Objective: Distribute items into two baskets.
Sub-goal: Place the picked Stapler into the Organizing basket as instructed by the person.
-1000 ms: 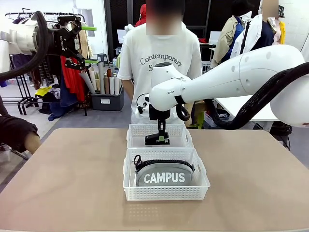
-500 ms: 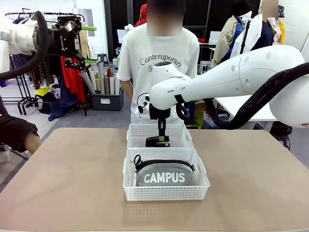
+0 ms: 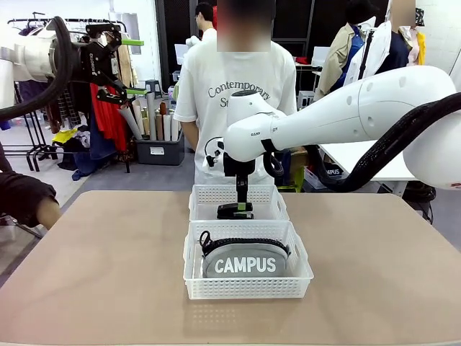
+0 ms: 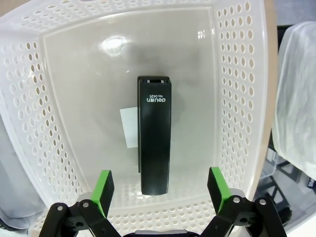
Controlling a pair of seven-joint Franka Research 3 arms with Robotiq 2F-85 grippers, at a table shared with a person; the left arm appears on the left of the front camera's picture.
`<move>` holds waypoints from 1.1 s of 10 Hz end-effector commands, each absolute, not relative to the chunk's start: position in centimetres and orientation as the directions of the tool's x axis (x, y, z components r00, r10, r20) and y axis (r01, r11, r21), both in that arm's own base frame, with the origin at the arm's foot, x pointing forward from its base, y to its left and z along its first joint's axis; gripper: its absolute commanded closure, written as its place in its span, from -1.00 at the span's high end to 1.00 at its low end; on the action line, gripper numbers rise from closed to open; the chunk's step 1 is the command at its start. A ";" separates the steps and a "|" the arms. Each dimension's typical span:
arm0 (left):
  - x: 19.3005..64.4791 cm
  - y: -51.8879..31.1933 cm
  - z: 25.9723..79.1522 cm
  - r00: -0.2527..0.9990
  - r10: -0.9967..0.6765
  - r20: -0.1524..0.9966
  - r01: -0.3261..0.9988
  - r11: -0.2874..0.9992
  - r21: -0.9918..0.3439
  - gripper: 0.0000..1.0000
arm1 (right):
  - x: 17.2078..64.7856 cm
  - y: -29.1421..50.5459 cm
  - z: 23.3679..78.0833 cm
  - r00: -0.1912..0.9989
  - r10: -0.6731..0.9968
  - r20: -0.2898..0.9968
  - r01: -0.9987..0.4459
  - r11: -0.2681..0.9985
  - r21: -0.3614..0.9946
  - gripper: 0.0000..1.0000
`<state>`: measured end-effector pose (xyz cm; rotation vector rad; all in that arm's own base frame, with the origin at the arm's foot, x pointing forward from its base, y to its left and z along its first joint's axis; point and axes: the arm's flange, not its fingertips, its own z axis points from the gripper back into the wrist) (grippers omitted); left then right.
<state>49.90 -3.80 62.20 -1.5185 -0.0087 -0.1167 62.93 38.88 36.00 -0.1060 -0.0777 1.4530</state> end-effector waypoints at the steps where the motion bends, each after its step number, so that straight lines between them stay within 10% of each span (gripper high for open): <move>1: 49.7 -3.7 62.3 0.994 -0.069 0.081 0.084 0.046 -0.995 1.00 | 63.2 38.5 37.3 0.070 0.998 0.008 -0.995 0.070 -0.070 1.00; 11: 49.7 -3.7 62.3 0.994 -0.069 0.081 0.084 0.046 -0.995 1.00 | 62.9 38.6 36.5 0.100 0.995 -0.006 -0.989 0.098 -0.109 1.00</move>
